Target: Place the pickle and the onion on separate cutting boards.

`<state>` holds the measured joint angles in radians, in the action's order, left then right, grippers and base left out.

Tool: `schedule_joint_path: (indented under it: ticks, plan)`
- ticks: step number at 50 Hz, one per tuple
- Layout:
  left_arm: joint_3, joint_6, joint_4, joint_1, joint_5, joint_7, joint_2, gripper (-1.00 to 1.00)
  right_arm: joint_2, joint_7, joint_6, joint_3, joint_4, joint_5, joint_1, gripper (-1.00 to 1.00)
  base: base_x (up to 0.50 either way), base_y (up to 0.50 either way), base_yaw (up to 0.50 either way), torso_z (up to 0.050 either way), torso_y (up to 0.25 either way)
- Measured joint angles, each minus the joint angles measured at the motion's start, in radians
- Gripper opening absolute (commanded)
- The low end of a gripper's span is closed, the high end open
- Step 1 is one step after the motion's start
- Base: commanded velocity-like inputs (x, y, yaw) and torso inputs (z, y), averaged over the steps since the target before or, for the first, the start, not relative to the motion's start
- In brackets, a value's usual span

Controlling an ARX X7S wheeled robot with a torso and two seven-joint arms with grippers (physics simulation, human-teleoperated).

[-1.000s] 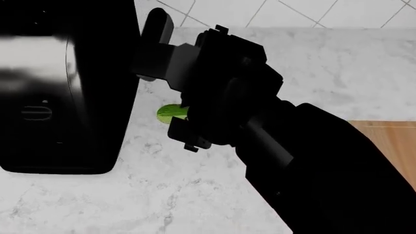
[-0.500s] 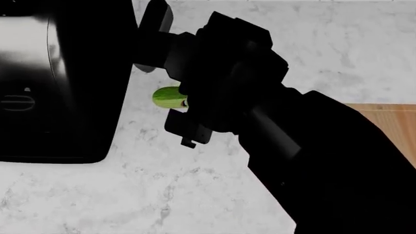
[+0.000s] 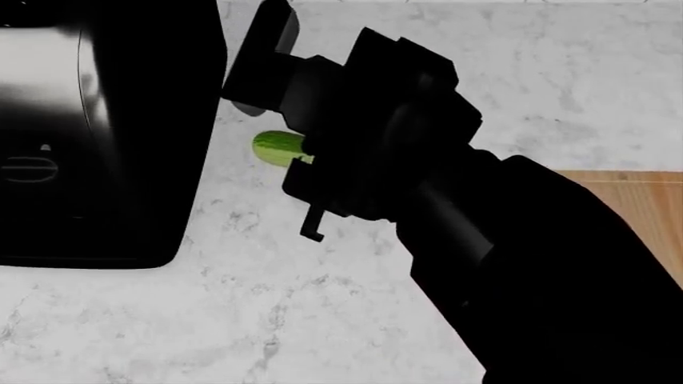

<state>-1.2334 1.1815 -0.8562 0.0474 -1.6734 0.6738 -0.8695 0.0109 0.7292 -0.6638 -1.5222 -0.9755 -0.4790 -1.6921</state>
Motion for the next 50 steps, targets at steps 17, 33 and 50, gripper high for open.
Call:
schedule_joint_path:
  ticks: [17, 33, 50]
  plan:
    - [-0.046, -0.009, 0.013, -0.025, -0.058, 0.034, -0.021, 1.0, 0.392, -0.429, -0.493, 0.305, 0.728, -0.342, -0.033, -1.0, 0.0, 0.0, 0.0, 0.0, 0.0]
    - [-0.075, -0.016, 0.02, -0.046, -0.101, 0.062, -0.039, 1.0, 0.852, -1.061, -0.788, 0.558, 1.172, -1.068, -0.025, -1.0, 0.0, 0.0, 0.0, 0.0, 0.0]
    - [-0.094, -0.028, 0.026, -0.066, -0.149, 0.102, -0.065, 1.0, 1.098, -1.139, -0.822, 0.564, 1.29, -1.179, 0.047, -1.0, 0.0, 0.0, 0.0, 0.0, -0.001]
